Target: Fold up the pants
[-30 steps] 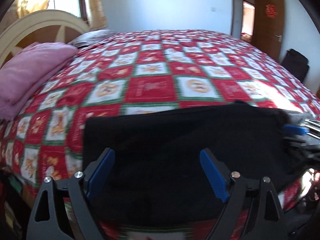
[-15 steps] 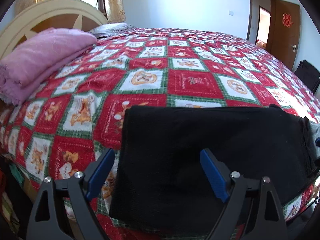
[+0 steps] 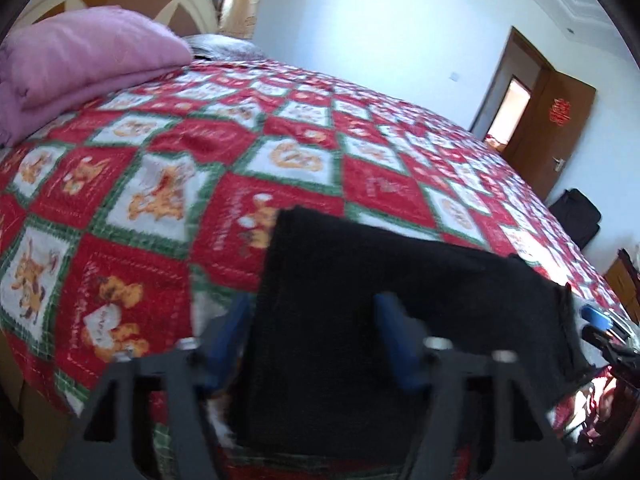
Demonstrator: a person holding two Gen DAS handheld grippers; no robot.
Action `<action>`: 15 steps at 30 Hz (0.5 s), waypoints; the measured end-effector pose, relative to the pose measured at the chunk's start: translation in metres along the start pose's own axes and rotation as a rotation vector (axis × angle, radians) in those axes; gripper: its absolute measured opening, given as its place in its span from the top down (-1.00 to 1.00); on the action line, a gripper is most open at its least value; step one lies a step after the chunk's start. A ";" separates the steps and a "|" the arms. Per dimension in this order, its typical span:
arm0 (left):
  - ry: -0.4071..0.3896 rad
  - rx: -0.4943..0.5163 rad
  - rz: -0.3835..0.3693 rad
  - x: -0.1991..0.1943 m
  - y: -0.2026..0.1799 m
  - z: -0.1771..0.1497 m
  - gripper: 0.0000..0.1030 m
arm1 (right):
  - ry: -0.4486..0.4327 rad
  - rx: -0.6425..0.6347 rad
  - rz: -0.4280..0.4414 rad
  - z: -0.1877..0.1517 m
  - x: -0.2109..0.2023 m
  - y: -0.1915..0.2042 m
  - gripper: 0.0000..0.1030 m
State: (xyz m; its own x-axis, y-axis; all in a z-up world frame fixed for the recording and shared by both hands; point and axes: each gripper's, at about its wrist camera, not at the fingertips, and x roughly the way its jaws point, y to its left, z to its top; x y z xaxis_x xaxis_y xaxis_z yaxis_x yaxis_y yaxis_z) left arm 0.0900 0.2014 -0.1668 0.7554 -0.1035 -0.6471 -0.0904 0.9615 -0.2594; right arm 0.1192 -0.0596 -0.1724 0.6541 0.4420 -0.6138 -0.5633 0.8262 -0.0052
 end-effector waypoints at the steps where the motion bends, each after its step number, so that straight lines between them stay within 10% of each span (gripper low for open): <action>1: 0.001 0.019 0.018 0.000 -0.004 0.000 -0.18 | 0.001 0.002 0.000 0.000 0.000 -0.001 0.13; 15: 0.054 0.065 -0.012 0.005 0.008 -0.005 -0.08 | 0.013 -0.035 -0.010 -0.004 0.004 0.008 0.11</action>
State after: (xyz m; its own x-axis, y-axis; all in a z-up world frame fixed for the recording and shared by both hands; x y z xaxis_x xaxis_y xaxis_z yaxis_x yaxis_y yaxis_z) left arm 0.0894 0.2069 -0.1755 0.7199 -0.1270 -0.6824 -0.0378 0.9745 -0.2213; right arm 0.1151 -0.0523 -0.1785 0.6533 0.4288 -0.6240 -0.5738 0.8181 -0.0387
